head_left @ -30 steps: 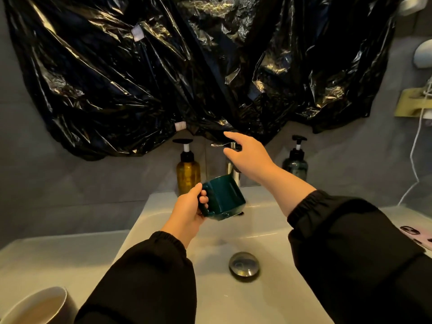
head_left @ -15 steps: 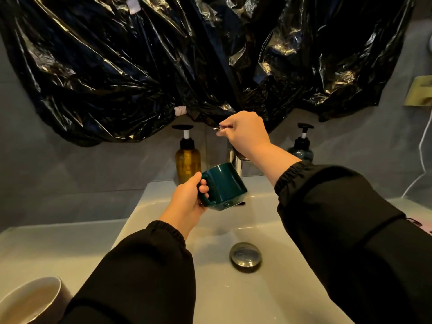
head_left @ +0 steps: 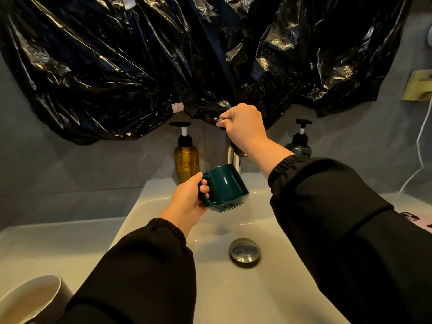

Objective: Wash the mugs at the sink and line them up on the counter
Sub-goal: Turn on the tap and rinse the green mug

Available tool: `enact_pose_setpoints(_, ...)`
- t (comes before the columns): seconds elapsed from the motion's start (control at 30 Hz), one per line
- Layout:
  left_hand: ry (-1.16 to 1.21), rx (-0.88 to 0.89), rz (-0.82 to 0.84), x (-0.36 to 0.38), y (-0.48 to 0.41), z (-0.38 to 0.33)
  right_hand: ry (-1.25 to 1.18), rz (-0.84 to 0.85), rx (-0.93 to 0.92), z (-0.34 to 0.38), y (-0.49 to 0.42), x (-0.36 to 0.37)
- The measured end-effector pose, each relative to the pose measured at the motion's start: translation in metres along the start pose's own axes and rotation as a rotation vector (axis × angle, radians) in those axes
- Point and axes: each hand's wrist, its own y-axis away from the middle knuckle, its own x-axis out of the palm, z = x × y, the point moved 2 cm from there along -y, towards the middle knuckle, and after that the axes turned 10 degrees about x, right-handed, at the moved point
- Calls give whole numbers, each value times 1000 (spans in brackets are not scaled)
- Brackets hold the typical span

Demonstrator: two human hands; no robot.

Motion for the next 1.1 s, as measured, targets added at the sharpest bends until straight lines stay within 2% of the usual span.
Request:
enact_pose_setpoints(0.77, -5, -55, -5, 1, 1, 1, -4, -10, -10, 8, 5, -6)
enact_pose_setpoints(0.9, -36, -70, 0, 2, 2, 1, 37, -15, -54, 6, 6, -6)
enact_pose_setpoints(1.03, -39, -102, 8, 6, 4, 4, 9, 77, -68, -3, 7, -12)
enact_pose_setpoints(1.1, -24, -130, 12, 10, 6, 8, 1, 45, -115, -7, 15, -20)
